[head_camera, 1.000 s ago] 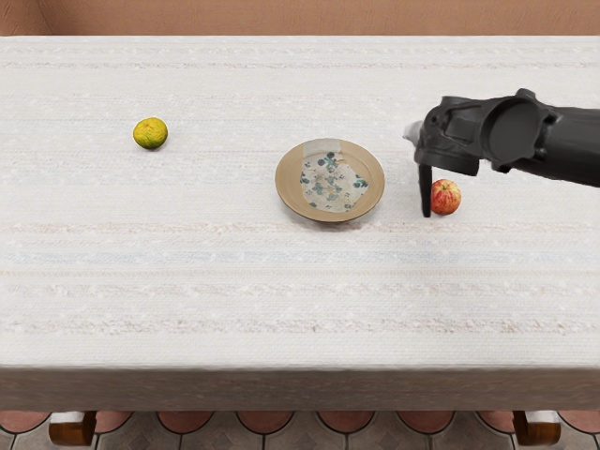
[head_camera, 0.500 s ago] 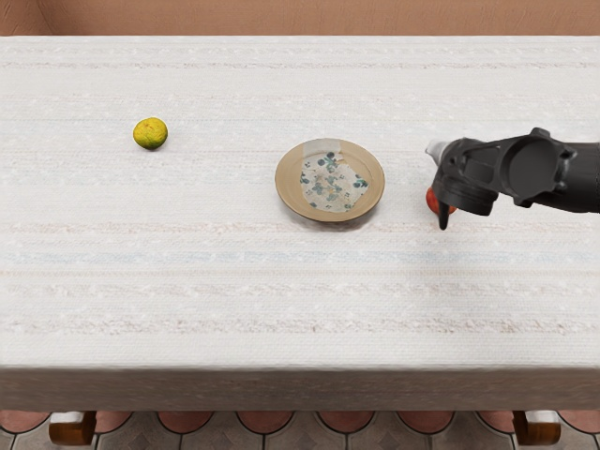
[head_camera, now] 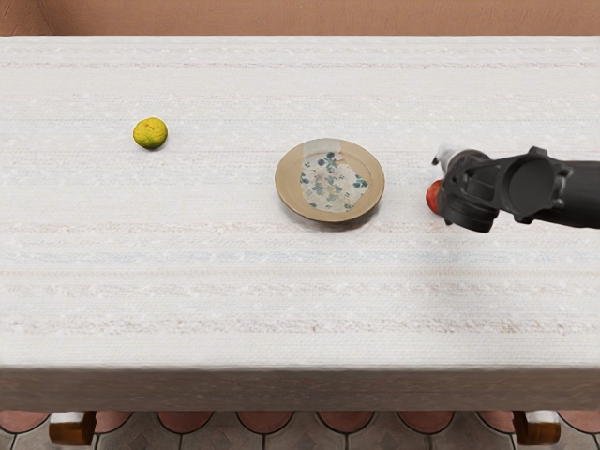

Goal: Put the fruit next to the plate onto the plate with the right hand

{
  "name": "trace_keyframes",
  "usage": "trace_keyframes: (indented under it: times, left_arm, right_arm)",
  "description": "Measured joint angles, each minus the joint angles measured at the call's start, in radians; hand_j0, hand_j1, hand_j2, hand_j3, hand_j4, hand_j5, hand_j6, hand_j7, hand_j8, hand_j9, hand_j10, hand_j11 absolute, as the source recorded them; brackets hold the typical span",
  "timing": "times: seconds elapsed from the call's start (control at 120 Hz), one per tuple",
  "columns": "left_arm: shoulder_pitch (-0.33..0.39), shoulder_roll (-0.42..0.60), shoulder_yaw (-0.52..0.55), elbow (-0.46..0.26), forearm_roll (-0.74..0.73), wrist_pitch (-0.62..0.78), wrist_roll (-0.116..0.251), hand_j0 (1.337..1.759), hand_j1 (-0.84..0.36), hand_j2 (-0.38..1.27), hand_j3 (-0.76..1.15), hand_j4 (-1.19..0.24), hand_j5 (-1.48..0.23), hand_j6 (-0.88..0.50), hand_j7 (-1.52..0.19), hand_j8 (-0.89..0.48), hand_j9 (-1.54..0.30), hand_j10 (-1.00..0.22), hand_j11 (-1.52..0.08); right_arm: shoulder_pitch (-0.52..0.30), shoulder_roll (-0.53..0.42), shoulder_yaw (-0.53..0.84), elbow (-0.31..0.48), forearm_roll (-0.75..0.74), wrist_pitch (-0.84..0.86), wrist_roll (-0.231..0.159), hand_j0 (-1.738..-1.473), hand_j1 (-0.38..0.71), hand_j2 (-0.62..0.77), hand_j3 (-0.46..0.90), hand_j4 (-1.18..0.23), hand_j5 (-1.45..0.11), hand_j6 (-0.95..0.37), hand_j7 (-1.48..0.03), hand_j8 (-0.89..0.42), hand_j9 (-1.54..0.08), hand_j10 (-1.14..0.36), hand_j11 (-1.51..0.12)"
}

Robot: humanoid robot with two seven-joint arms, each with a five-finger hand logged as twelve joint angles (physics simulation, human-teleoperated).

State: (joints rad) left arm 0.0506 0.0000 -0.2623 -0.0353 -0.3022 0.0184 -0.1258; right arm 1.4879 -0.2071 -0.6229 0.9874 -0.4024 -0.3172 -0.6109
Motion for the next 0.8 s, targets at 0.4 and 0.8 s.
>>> trace_keyframes:
  times: [0.4, 0.8]
  left_arm:
    - [0.0, 0.0, 0.0, 0.0, 0.0, 0.0, 0.0, 1.658, 0.35, 0.0, 0.0, 0.0, 0.0, 0.0, 0.0, 0.0, 0.0, 0.0, 0.0]
    - [0.0, 0.0, 0.0, 0.0, 0.0, 0.0, 0.0, 1.658, 0.35, 0.0, 0.0, 0.0, 0.0, 0.0, 0.0, 0.0, 0.0, 0.0, 0.0]
  right_arm:
    - [-0.024, 0.008, 0.003, 0.01, -0.025, -0.061, 0.0, -1.658, -0.03, -0.05, 0.0, -0.27, -0.34, -0.27, -0.34, -0.27, -0.34, -0.27, -0.34]
    - [-0.023, -0.001, 0.005, 0.039, -0.026, -0.073, 0.0, -1.658, 0.09, -0.07, 0.0, -0.37, -0.47, -0.37, -0.47, -0.37, -0.47, -0.36, -0.47]
